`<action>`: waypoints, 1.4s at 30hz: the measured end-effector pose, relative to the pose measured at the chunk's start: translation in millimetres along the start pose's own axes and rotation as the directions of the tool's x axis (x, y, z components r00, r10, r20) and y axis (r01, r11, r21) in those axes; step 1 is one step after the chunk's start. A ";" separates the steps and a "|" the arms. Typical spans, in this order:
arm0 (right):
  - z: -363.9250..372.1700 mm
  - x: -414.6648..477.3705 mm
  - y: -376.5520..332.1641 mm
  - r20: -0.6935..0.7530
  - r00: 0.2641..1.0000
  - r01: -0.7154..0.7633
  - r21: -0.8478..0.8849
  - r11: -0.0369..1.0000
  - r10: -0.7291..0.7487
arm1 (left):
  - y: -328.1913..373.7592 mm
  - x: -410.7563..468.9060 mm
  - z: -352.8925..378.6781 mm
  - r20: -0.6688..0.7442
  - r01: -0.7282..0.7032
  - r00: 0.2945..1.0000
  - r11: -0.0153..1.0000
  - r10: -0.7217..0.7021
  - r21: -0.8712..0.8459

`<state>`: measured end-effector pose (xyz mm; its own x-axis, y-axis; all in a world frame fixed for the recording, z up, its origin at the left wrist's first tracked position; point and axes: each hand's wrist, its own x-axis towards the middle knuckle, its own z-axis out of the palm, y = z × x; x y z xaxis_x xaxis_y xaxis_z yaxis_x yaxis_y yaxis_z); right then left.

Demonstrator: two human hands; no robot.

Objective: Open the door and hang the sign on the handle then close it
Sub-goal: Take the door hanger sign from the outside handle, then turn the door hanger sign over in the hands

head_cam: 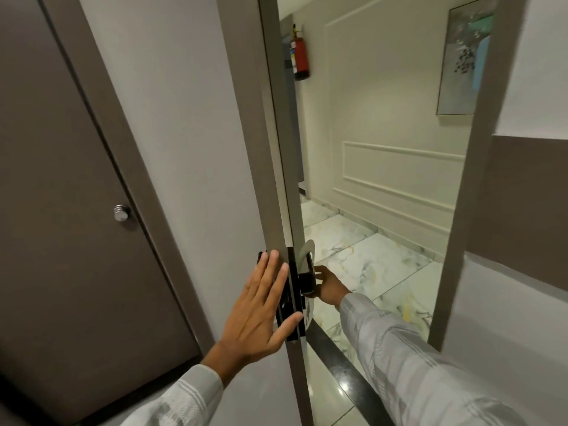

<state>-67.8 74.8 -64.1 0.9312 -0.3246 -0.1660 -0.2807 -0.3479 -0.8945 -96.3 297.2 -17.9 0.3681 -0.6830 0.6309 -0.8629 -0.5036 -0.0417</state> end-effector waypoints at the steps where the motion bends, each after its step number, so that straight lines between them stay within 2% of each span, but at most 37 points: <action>1: 4.6 2.2 -4.6 0.025 1.000 0.008 0.020 1.000 -0.009 | -5.5 -3.3 -0.2 0.007 0.008 1.000 1.000 -0.008 0.015; 3: 11.1 4.1 -11.7 0.011 1.000 0.023 -0.005 1.000 -0.023 | -16.4 -8.2 0.1 0.025 0.020 0.999 0.998 -0.022 0.051; 6: 7.5 6.0 -10.9 -0.086 0.996 0.010 -0.012 1.000 -0.011 | -27.2 -11.3 2.1 0.017 0.015 1.000 0.994 -0.017 0.109; 8: 4.0 5.1 -9.2 -0.215 0.976 0.012 -0.003 1.000 -0.012 | -32.2 -12.9 4.6 -0.011 -0.001 1.000 0.994 0.002 0.111; 12: 0.8 -4.0 -18.5 -0.528 0.849 0.080 0.122 0.989 -0.003 | -34.5 -14.4 8.0 -0.050 -0.023 0.998 0.997 0.027 0.072; 16: 1.5 -27.1 -13.7 -0.595 0.804 0.080 0.141 0.987 0.019 | -23.7 -17.4 8.2 -0.106 0.000 0.994 1.000 -0.002 -0.014; 19: -2.1 -61.9 13.6 -0.601 0.796 0.059 0.194 0.979 0.071 | 16.9 -22.6 18.9 -0.128 -0.097 0.989 0.985 0.079 -0.140; 21: -10.5 -94.0 43.5 -0.563 0.803 -0.008 0.316 0.949 0.194 | 54.7 -28.0 34.6 -0.071 -0.151 0.988 0.966 0.139 -0.212; 23: -28.4 -138.0 77.2 -0.532 0.771 -0.082 0.461 0.884 0.349 | 101.7 -34.0 52.4 0.067 -0.149 0.983 0.955 0.171 -0.258; 25: -39.7 -175.5 100.9 -0.483 0.751 -0.105 0.586 0.804 0.450 | 134.9 -45.1 67.6 0.217 -0.123 0.961 0.967 0.172 -0.225; 28: -76.8 -254.6 139.6 -0.544 0.639 -0.020 0.695 0.718 0.544 | 213.2 -46.2 79.5 0.377 -0.215 0.877 0.944 0.299 -0.249; 31: -104.1 -335.7 174.3 -0.614 0.546 0.086 0.718 0.691 0.570 | 285.2 -43.7 77.8 0.419 -0.314 0.787 0.879 0.453 -0.360; 33: -111.1 -396.1 202.5 -0.651 0.485 0.155 0.722 0.674 0.585 | 332.7 -48.0 79.7 0.398 -0.270 0.763 0.810 0.510 -0.521; 34: -109.2 -417.7 214.3 -0.669 0.445 0.153 0.711 0.686 0.595 | 343.6 -49.9 82.8 0.432 -0.158 0.761 0.783 0.485 -0.601; 35: -105.9 -443.7 226.9 -0.694 0.374 0.116 0.693 0.712 0.615 | 356.5 -52.2 83.6 0.478 -0.040 0.743 0.743 0.469 -0.668; 37: -100.7 -513.3 263.2 -0.742 0.165 0.041 0.663 0.747 0.650 | 406.4 -64.1 79.1 0.532 0.120 0.652 0.619 0.540 -0.776; 38: -99.1 -552.7 281.7 -0.729 0.115 0.023 0.681 0.732 0.674 | 440.2 -73.7 74.3 0.553 0.204 0.592 0.555 0.586 -0.807; 40: -93.2 -597.9 302.9 -0.679 0.177 0.022 0.726 0.687 0.712 | 481.9 -87.0 67.9 0.569 0.358 0.517 0.442 0.639 -0.822; 42: -97.6 -652.3 326.3 -0.660 0.185 0.098 0.750 0.654 0.728 | 544.1 -109.1 63.7 0.556 0.410 0.451 0.391 0.698 -0.824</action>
<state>-789.5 87.2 -207.2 -0.1854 -0.8939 -0.4081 0.0823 0.3997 -0.9129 -583.9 64.1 -158.8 -0.2442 -0.9537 -0.1756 -0.4722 -0.0413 0.8805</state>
